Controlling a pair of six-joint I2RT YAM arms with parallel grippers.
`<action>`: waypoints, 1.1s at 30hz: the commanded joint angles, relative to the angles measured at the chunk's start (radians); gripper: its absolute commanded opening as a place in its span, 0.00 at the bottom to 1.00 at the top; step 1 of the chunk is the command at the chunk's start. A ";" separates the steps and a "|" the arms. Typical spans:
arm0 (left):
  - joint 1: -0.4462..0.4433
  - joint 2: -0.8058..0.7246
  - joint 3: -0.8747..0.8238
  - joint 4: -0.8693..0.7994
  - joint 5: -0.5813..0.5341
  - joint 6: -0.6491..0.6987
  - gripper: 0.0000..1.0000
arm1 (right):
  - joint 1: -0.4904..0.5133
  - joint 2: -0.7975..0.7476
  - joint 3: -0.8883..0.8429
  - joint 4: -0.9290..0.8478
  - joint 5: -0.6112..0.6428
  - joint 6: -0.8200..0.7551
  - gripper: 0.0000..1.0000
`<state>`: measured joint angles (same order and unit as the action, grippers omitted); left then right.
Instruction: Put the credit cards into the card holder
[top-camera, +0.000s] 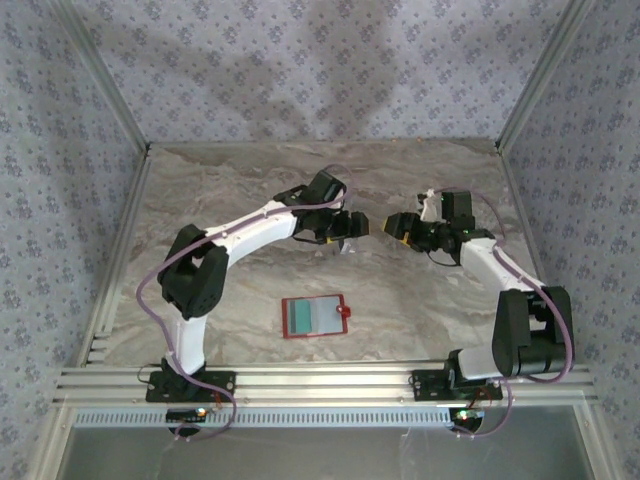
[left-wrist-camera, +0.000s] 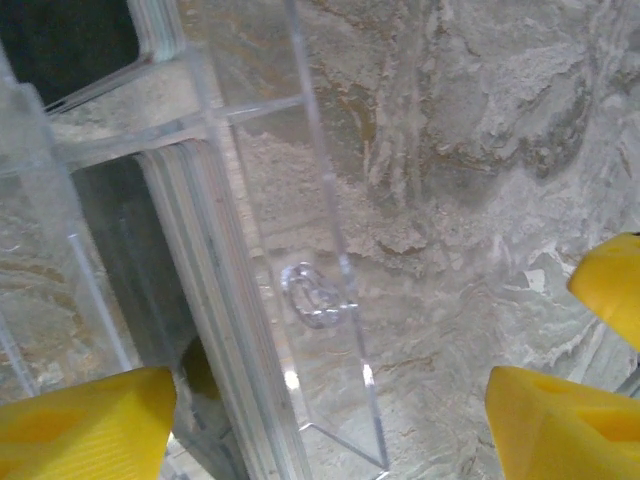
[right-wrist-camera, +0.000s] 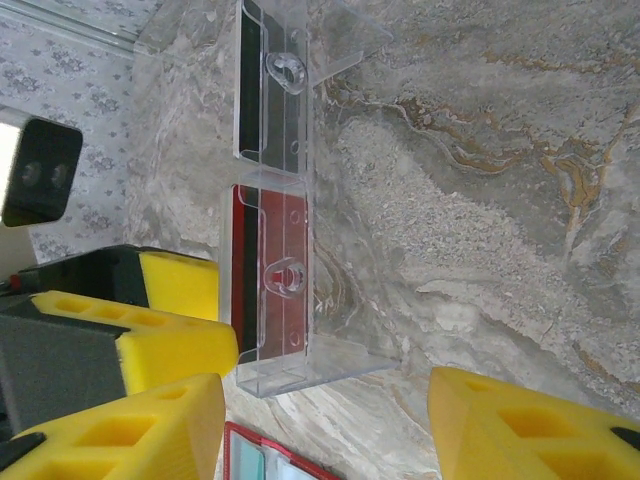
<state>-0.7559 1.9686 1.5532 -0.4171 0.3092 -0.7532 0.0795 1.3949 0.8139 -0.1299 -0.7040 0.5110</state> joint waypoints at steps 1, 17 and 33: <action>-0.008 -0.022 -0.008 0.057 0.057 -0.004 0.77 | -0.006 -0.008 -0.004 -0.007 -0.035 -0.017 0.58; -0.010 -0.073 -0.034 0.030 0.035 0.060 0.47 | 0.044 0.047 0.010 -0.032 -0.079 -0.044 0.56; -0.009 -0.090 -0.051 -0.008 0.019 0.099 0.17 | 0.083 0.074 0.032 -0.082 -0.055 -0.090 0.54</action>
<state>-0.7559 1.9182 1.5085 -0.3962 0.3401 -0.6773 0.1532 1.4685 0.8211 -0.1795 -0.7525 0.4503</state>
